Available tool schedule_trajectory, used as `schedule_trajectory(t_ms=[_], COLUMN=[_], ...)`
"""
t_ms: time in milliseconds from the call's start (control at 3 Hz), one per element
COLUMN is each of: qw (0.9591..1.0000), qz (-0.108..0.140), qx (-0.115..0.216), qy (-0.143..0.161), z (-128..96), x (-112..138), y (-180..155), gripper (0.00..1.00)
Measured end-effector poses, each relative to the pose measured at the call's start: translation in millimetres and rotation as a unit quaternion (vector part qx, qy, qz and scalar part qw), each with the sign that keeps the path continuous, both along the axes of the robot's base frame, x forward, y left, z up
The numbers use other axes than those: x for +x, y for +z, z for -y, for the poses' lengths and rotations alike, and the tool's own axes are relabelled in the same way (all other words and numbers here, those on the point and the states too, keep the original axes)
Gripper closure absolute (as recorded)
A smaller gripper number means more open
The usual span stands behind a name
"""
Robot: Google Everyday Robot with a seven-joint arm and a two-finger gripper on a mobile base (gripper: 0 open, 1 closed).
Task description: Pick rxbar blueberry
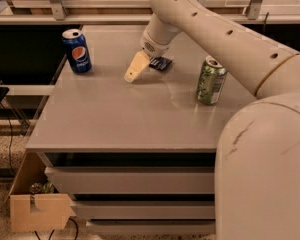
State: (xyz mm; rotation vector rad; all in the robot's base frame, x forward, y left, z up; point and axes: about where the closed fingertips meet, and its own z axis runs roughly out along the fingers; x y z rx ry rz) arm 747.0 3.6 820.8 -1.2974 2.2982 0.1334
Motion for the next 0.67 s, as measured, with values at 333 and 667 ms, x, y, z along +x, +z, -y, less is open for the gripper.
schedule_trajectory(t_ms=[333, 667], qw=[1.0, 1.0], qz=[0.0, 0.0], qx=[0.0, 0.0], qy=[0.0, 0.0], z=[0.0, -0.1], x=[0.0, 0.0], y=[7.7, 15.7], gripper=[0.65, 0.88])
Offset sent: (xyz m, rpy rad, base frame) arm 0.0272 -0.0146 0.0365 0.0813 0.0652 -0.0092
